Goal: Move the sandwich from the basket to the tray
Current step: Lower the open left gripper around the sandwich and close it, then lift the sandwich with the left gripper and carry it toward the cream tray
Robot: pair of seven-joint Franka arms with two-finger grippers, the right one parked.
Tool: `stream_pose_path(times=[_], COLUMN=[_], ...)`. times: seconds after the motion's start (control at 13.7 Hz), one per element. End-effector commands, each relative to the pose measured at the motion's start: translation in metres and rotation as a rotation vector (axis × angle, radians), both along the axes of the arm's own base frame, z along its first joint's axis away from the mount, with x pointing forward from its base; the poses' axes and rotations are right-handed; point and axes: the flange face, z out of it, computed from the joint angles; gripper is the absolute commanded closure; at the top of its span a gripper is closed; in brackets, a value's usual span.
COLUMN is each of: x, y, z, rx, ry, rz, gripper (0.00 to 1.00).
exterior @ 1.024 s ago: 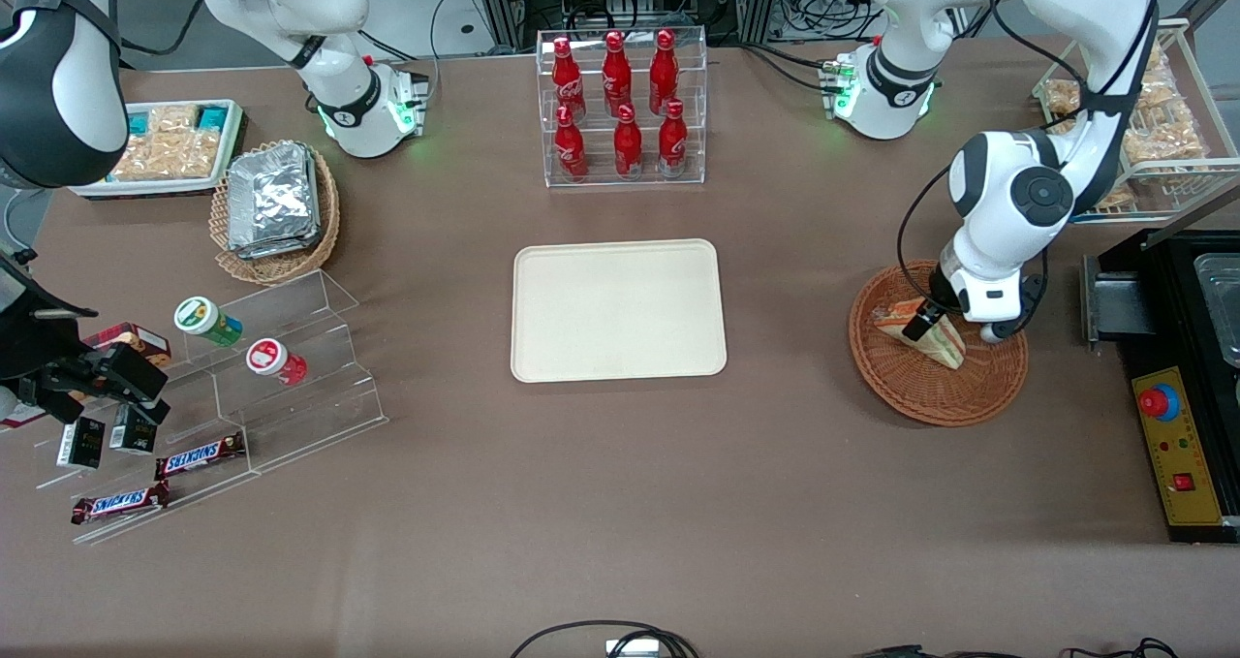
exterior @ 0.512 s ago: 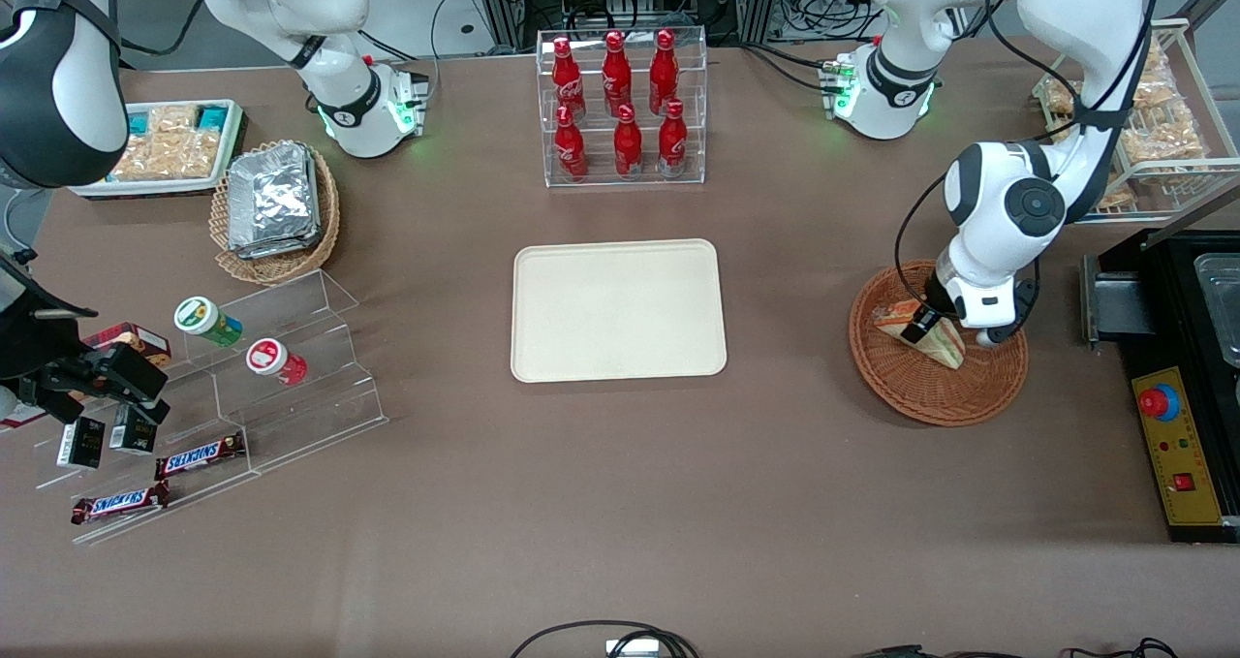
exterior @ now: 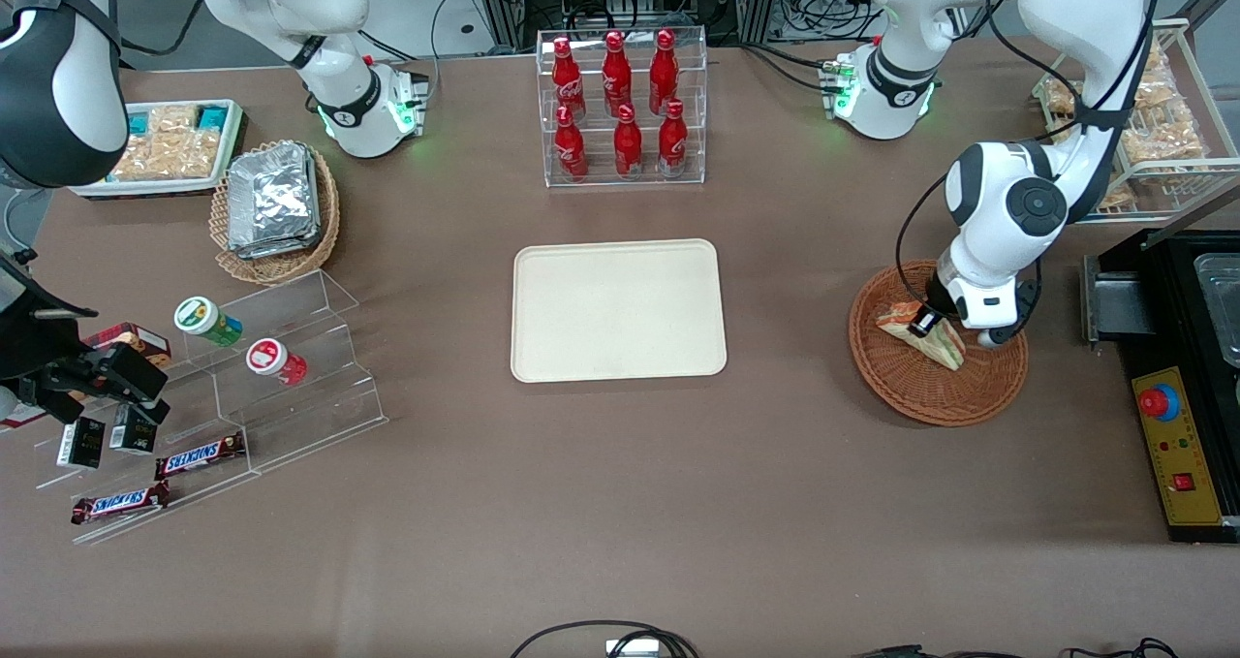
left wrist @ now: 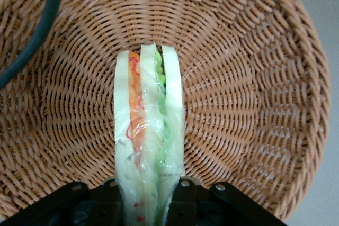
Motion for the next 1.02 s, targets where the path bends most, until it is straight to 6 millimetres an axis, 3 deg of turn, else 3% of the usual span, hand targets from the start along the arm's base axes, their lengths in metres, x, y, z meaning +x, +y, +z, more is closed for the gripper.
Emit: stream_pose_path(times=[0.0,0.37,0.51,0.66,0.95], x=[0.004,0.039,0.058,0.07,0.071], y=[0.001,-0.014,-0.033,-0.063,-0.145], z=[0.029,0.092,0.125,0.145,0.138], rx=[0.015,0.038,0.049,0.044,0.069], ry=[-0.022,0.028,0.064,0.05,0.039], rz=[-0.003,-0.035,-0.068,-0.118,-0.31], gripper=[1.0,1.0,1.0,1.0,1.0])
